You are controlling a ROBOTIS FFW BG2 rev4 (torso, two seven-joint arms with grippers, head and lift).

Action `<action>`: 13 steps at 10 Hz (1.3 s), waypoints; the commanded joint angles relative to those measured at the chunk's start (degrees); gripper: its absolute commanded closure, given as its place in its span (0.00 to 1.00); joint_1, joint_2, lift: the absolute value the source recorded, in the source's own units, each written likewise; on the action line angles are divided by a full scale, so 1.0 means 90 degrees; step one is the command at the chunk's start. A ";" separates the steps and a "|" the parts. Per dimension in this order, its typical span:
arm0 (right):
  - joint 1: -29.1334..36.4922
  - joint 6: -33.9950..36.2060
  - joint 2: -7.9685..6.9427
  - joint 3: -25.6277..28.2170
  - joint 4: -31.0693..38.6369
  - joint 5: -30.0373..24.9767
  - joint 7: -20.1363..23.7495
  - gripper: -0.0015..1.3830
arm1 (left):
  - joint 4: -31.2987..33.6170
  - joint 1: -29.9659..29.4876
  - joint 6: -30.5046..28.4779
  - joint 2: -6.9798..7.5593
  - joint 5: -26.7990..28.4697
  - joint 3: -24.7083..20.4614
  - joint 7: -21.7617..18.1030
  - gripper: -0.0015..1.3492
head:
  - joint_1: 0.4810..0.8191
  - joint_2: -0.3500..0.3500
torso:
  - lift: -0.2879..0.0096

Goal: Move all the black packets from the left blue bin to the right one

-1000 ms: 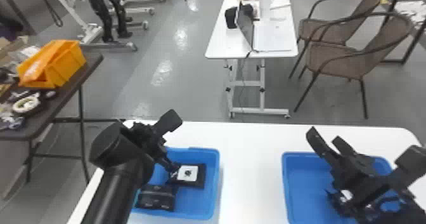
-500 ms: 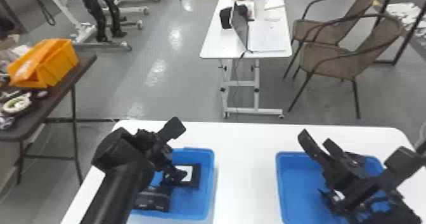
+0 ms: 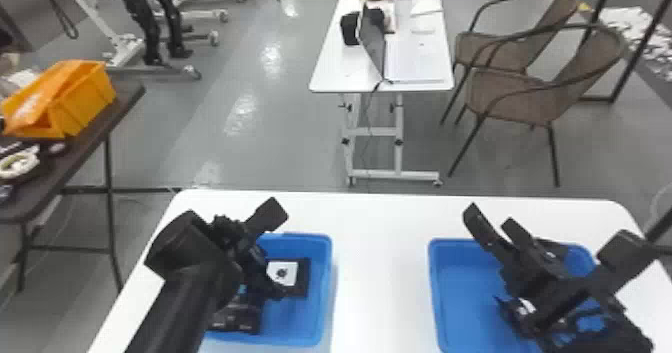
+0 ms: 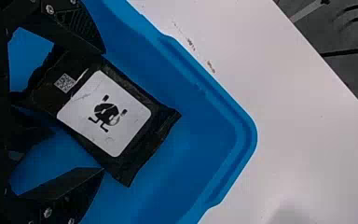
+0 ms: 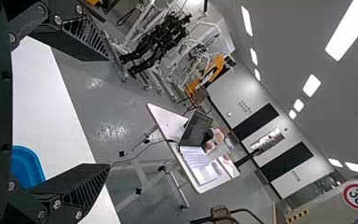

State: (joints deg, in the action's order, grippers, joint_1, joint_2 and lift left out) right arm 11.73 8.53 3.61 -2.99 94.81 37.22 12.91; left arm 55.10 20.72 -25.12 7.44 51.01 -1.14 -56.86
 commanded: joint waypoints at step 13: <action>-0.0004 0.0010 -0.0001 -0.0029 -0.0065 0.0102 0.0079 0.15 | 0.0382 -0.0153 0.0213 -0.0045 0.0347 0.0078 -0.0215 0.88 | 0.63 0.70 | 0.97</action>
State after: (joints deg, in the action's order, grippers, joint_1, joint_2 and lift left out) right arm 11.69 8.61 3.60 -3.20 94.24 38.14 13.62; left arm 56.07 20.39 -23.30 7.09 54.27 0.33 -58.59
